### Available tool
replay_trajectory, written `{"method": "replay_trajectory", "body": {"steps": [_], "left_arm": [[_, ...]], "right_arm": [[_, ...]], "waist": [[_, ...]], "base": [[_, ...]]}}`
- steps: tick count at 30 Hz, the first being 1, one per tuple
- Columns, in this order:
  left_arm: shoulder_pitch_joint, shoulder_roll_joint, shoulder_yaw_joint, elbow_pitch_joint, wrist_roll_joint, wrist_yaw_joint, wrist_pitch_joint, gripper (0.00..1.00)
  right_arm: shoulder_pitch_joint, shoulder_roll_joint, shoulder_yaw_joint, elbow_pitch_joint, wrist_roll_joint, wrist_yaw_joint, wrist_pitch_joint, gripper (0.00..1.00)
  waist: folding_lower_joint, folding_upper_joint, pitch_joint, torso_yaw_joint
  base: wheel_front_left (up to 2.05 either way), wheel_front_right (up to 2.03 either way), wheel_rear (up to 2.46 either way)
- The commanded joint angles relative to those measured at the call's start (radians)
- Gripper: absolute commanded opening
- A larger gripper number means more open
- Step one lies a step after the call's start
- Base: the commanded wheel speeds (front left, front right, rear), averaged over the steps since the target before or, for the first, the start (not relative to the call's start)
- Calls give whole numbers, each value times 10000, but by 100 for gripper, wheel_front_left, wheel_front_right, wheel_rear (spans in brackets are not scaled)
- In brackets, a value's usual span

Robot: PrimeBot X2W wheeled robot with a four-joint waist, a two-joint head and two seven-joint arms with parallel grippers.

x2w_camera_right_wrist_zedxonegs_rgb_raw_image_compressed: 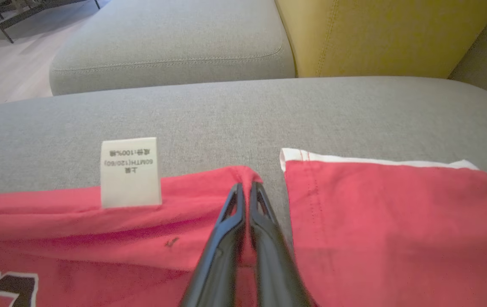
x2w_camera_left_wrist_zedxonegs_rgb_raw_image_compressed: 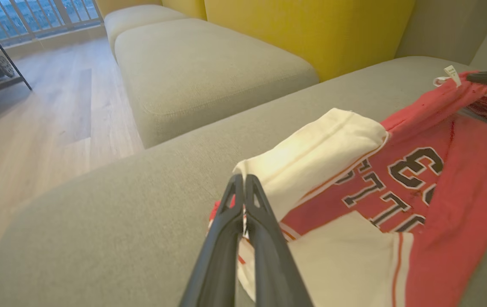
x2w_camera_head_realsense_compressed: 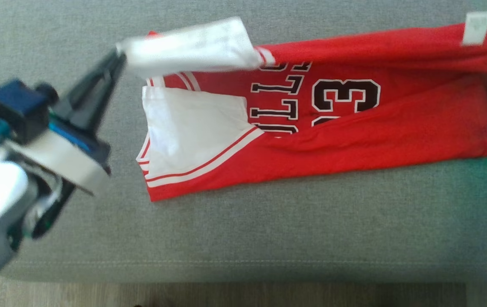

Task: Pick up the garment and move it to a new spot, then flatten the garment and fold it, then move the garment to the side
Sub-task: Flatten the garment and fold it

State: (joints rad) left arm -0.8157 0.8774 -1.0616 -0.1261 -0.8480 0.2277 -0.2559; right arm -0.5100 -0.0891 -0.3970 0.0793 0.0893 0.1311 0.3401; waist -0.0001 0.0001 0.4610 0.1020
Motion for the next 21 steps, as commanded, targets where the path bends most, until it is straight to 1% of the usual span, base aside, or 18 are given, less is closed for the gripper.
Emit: {"method": "replay_trajectory", "body": {"steps": [1,4,7,11,12,15,16,17,18,19,20,21], "left_arm": [[25,570,569,-302,-117,114,-58,0],[697,554,604,-637,-187,335,-58,0],[1339,453,603,-844,-268,462,-58,0],[2056,4,637,-704,-372,622,-58,0],[2217,-164,637,-613,-394,650,-58,0],[2609,-822,714,-299,-458,492,-58,0],[2609,-822,714,-299,-458,492,-58,0],[2701,-1001,724,-107,-373,459,-58,0],[2786,-1175,743,90,-292,420,-58,9],[2871,-1348,807,287,-247,395,-58,30],[2940,-1476,859,482,-156,388,-58,42],[3072,-1673,981,796,69,437,-58,100]], "right_arm": [[146,14,60,-515,36,-4,100,0],[588,73,-101,-758,-1,-4,287,0],[1028,153,-114,-934,24,-4,524,0],[1537,245,-50,-1104,140,-4,758,0],[1626,267,-25,-1113,195,-4,806,6],[1790,319,2,-1160,264,-4,799,46],[1790,319,2,-1160,264,-4,799,46],[1814,332,5,-1151,287,-4,779,91],[1824,343,-9,-1143,312,-4,731,100],[1838,351,-28,-1128,333,-4,673,100],[1865,359,-52,-1125,342,-4,619,100],[1963,372,-119,-1144,397,-4,559,100]], "waist": [[1,-1,-11,23],[1,-1,-38,59],[1,-1,-41,93],[1,-1,-52,142],[1,-1,-59,142],[1,-1,-93,143],[1,-1,-93,143],[1,-1,-125,135],[1,-1,-159,124],[1,-1,-200,116],[1,-1,-252,104],[1,-1,-390,75]], "base": [[0,0,0],[0,0,0],[0,0,0],[0,0,0],[0,0,0],[0,0,0],[0,0,0],[0,0,0],[0,0,0],[0,0,0],[0,0,0],[0,0,0]]}}
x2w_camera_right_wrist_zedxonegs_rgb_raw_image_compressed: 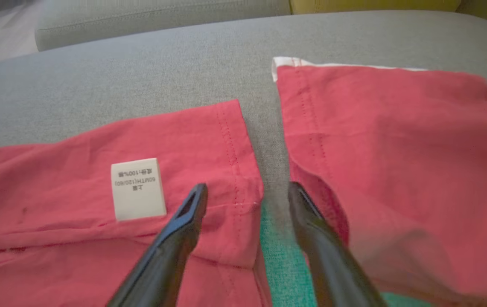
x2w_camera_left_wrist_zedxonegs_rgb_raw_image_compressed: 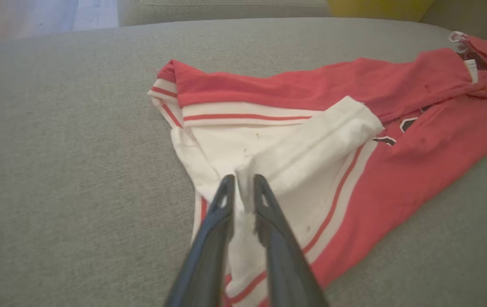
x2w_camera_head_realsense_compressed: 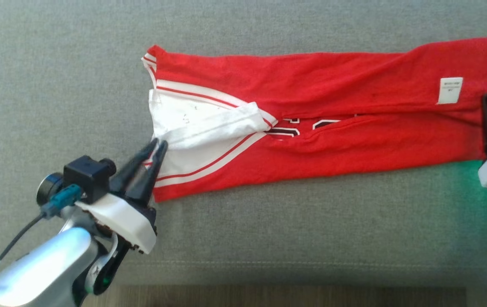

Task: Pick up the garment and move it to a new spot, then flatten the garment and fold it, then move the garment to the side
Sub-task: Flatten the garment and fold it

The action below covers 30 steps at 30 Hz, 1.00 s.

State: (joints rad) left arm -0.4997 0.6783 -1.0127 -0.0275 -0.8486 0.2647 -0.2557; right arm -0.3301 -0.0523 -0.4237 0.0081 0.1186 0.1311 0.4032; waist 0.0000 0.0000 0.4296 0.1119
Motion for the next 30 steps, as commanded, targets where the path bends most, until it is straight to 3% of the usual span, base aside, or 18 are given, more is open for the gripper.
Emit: {"method": "replay_trajectory", "body": {"steps": [1,9,14,20,30], "left_arm": [[-14,236,589,-74,192,123,-60,100],[1155,-426,2068,-36,1352,1148,-60,100],[1920,-1086,2863,-342,2368,1640,-60,100],[2694,-1849,3251,-544,3127,1523,-60,100],[3018,-2586,3856,-373,3931,925,-61,100]], "right_arm": [[217,9,119,-463,176,-4,-99,100],[166,18,-211,726,2398,-4,-403,100],[-77,19,-162,1704,3465,-4,-535,100],[-330,19,-441,2317,3220,-4,-657,100],[-1346,20,-1609,3953,1292,-4,84,100]], "waist": [[0,0,-147,-48],[0,0,-941,-191],[0,0,-1387,95],[0,0,-1578,487],[0,0,-1519,852]], "base": [[0,0,0],[0,0,0],[0,0,0],[0,0,0],[0,0,0]]}}
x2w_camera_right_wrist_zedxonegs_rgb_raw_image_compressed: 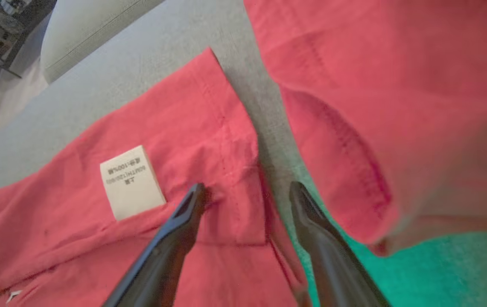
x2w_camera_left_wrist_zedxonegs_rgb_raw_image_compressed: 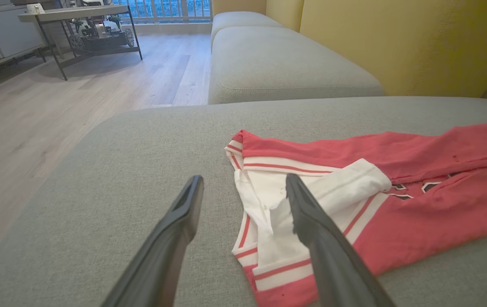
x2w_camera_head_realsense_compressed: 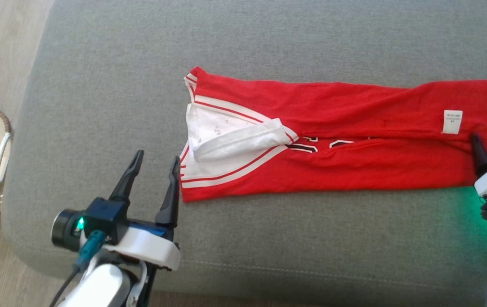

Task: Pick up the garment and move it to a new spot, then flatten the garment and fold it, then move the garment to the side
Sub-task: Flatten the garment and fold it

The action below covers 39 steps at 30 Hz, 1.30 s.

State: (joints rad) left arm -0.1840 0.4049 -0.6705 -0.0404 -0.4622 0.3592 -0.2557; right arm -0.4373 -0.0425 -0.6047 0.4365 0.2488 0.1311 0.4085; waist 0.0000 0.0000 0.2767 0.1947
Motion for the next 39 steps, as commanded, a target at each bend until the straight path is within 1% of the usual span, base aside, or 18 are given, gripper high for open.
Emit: {"method": "replay_trajectory", "body": {"steps": [1,4,9,12,13,14,16,17,18,22,27,31,39], "left_arm": [[-127,73,456,-235,143,-73,-61,100],[-82,-144,549,-240,341,-201,-61,100],[53,-511,703,-199,610,-418,-61,100],[90,-618,769,-132,686,-526,-61,100],[106,-663,806,-101,725,-576,-61,100],[122,-703,849,-74,762,-620,-61,100],[147,-761,954,-33,831,-699,-61,100],[168,-793,1003,-8,862,-732,-61,100],[201,-820,1048,18,892,-760,-61,100],[394,-888,1221,94,1000,-840,-61,100],[618,-888,1423,90,1130,-906,-61,100],[764,-877,1498,59,1224,-946,-61,100],[849,-893,1523,57,1319,-1036,-61,100]], "right_arm": [[-307,-78,151,-204,-165,-4,158,100],[-297,-78,258,-46,-417,-4,373,100],[-106,-78,464,140,-515,-4,750,100],[-36,-78,540,246,-524,-4,947,100],[1,-78,624,300,-495,-4,1080,97],[42,-78,677,353,-460,-4,1236,83],[107,-78,751,389,-435,-4,1503,43],[132,-78,776,385,-430,-4,1584,14],[156,-78,808,373,-414,-4,1634,0],[181,-78,1015,21,-254,-4,1397,0],[168,-101,1346,-937,-408,-4,1016,0],[75,-174,1498,-1795,-361,-4,1195,0],[-115,-1025,1189,-2893,-547,-4,2048,0]], "waist": [[0,0,22,62],[0,0,90,142],[0,0,180,200],[0,0,159,211],[0,0,140,214],[0,0,120,213],[0,0,82,200],[0,0,40,186],[0,0,-4,166],[0,0,-225,28],[0,0,-498,-274],[0,0,-674,-563],[0,0,-837,-840]], "base": [[0,0,0],[0,0,0],[0,0,0],[0,0,0],[0,0,0],[0,0,0],[0,0,0],[0,0,0],[0,0,0],[0,0,0],[0,0,0],[0,0,0],[0,0,0]]}}
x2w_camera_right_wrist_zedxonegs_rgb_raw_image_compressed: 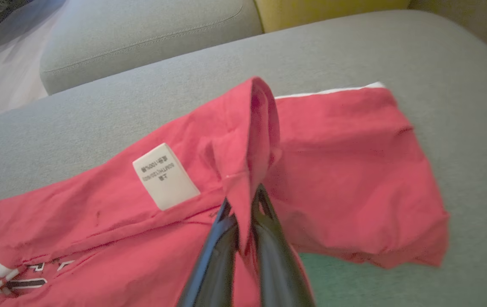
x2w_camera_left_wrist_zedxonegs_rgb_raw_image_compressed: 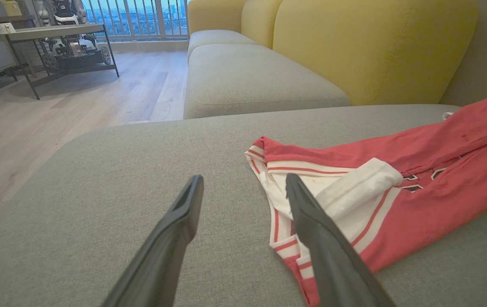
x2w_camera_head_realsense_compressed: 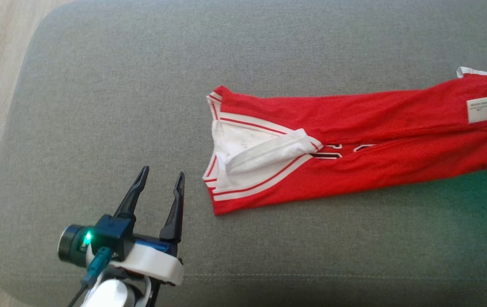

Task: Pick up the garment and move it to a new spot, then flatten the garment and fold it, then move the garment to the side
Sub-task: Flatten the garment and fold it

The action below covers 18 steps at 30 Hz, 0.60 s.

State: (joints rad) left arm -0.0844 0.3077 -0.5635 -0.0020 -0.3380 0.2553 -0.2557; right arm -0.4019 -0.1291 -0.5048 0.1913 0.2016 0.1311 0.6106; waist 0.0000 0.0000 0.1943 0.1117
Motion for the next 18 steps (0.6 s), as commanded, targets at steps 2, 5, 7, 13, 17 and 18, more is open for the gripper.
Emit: {"method": "replay_trajectory", "body": {"steps": [2,5,7,13,17,18], "left_arm": [[-111,88,468,-302,77,-7,-61,100],[-101,78,449,-255,73,-46,-61,100],[-118,51,394,-207,69,-91,-61,100],[-152,-3,345,-68,18,-119,-60,100],[-109,-36,326,-19,-9,-96,-60,100],[-100,-50,323,-15,-14,-88,-60,100]], "right_arm": [[-545,-218,237,-680,-178,-4,205,0],[-724,-113,491,-1012,-161,-4,474,0],[-781,-38,814,-1244,-188,-4,581,0],[-761,302,2074,-1960,44,-4,753,0],[-705,459,2781,-2291,199,-4,766,0],[-686,506,3031,-2377,240,-4,764,0]], "waist": [[0,0,-41,-33],[0,0,-48,-1],[0,0,-64,81],[0,0,-142,509],[0,0,-180,756],[0,0,-192,837]], "base": [[0,0,0],[0,0,0],[0,0,0],[0,0,0],[0,0,0],[0,0,0]]}}
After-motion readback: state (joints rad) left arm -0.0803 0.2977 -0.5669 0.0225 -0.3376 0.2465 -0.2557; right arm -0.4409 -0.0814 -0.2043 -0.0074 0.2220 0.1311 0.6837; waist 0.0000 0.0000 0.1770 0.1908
